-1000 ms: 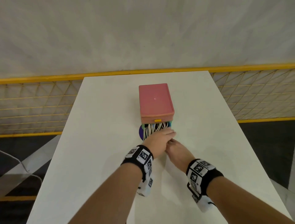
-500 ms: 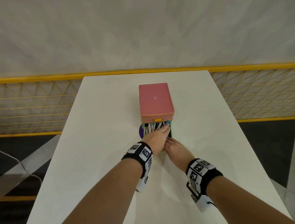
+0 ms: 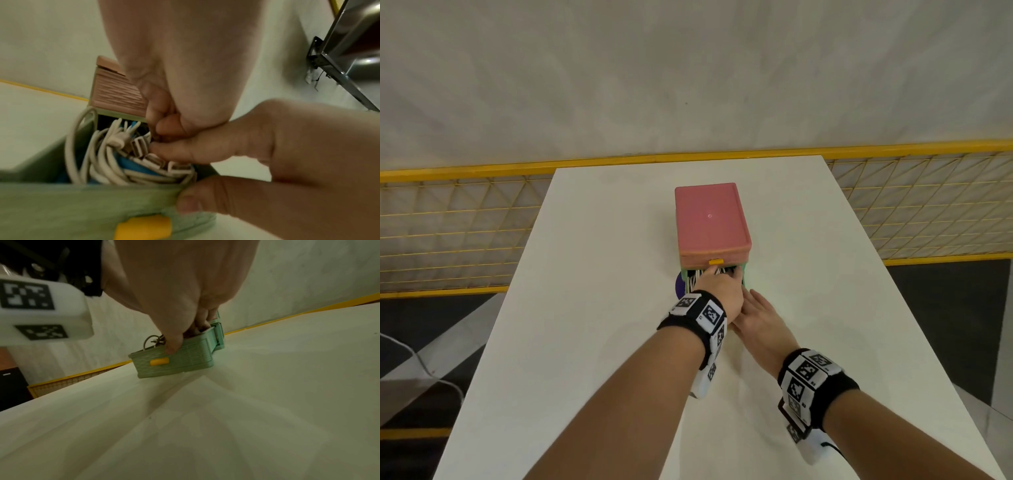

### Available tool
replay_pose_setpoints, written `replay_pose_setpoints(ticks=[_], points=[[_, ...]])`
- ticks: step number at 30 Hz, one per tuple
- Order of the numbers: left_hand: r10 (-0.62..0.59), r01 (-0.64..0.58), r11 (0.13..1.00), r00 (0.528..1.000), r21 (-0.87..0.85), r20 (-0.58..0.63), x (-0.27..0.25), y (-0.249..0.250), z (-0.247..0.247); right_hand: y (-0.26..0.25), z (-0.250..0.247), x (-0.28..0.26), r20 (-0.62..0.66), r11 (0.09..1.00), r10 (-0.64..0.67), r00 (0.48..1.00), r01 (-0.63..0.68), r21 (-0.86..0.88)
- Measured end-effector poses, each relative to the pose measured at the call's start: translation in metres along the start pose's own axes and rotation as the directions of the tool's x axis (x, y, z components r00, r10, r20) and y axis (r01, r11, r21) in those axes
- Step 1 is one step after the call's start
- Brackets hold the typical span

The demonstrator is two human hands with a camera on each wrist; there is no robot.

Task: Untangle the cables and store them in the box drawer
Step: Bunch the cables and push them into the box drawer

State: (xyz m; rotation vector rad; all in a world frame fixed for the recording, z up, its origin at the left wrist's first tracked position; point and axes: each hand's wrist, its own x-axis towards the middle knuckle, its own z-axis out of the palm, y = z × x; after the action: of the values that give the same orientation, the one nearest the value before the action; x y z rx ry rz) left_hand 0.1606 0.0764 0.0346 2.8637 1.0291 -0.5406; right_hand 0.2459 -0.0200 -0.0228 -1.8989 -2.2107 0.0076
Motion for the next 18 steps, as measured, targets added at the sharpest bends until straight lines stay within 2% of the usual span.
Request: replay_pose_setpoints(ticks=[2, 4, 6, 7, 8, 10, 11, 12, 13, 15, 16, 18], points=[[-0.008, 0.012, 0.988, 1.0, -0.155, 0.027, -0.004, -0.001, -0.005, 0.003, 0.005, -0.001, 0.053, 1.0, -0.002, 0.999, 0.004, -0.03], [0.015, -0.015, 0.924, 1.0, -0.381, -0.001, -0.013, -0.008, -0.004, 0.009, 0.002, 0.003, 0.101, 0.996, -0.005, 0.995, 0.015, -0.09], [-0.001, -0.067, 0.831, 0.993, -0.553, -0.121, -0.024, -0.021, 0.005, 0.02, -0.004, 0.009, 0.152, 0.994, -0.008, 0.988, 0.024, -0.102], [-0.052, -0.086, 0.803, 0.976, -0.59, -0.214, -0.031, -0.027, 0.012, 0.027, -0.005, 0.013, 0.183, 0.993, -0.005, 0.983, 0.027, -0.117], [-0.128, -0.103, 0.789, 0.936, -0.605, -0.326, -0.036, -0.034, 0.021, 0.033, -0.006, 0.018, 0.226, 0.991, -0.004, 0.974, 0.034, -0.131], [-0.289, -0.099, 0.783, 0.816, -0.614, -0.5, -0.042, -0.045, 0.039, 0.036, -0.011, 0.025, 0.186, 0.989, -0.034, 0.982, 0.06, -0.136], [-0.349, -0.083, 0.774, 0.771, -0.627, -0.533, -0.044, -0.048, 0.046, 0.035, -0.013, 0.027, 0.187, 0.989, -0.036, 0.982, 0.063, -0.137], [-0.38, -0.07, 0.762, 0.756, -0.644, -0.532, -0.045, -0.047, 0.049, 0.035, -0.012, 0.029, 0.195, 0.987, -0.029, 0.98, 0.059, -0.148], [-0.369, -0.067, 0.764, 0.77, -0.641, -0.521, -0.045, -0.045, 0.051, 0.035, -0.012, 0.031, 0.195, 0.986, -0.034, 0.98, 0.064, -0.155], [-0.252, -0.065, 0.856, 0.813, -0.513, -0.524, -0.041, -0.035, 0.057, 0.032, -0.016, 0.033, 0.172, 0.986, -0.054, 0.984, 0.079, -0.144], [-0.198, -0.037, 0.908, 0.84, -0.418, -0.506, -0.038, -0.03, 0.06, 0.031, -0.019, 0.033, 0.136, 0.984, -0.079, 0.988, 0.099, -0.148], [-0.203, 0.077, 0.948, 0.893, -0.309, -0.4, -0.037, -0.024, 0.06, 0.028, -0.022, 0.03, 0.091, 0.988, -0.109, 0.99, 0.118, -0.097]])
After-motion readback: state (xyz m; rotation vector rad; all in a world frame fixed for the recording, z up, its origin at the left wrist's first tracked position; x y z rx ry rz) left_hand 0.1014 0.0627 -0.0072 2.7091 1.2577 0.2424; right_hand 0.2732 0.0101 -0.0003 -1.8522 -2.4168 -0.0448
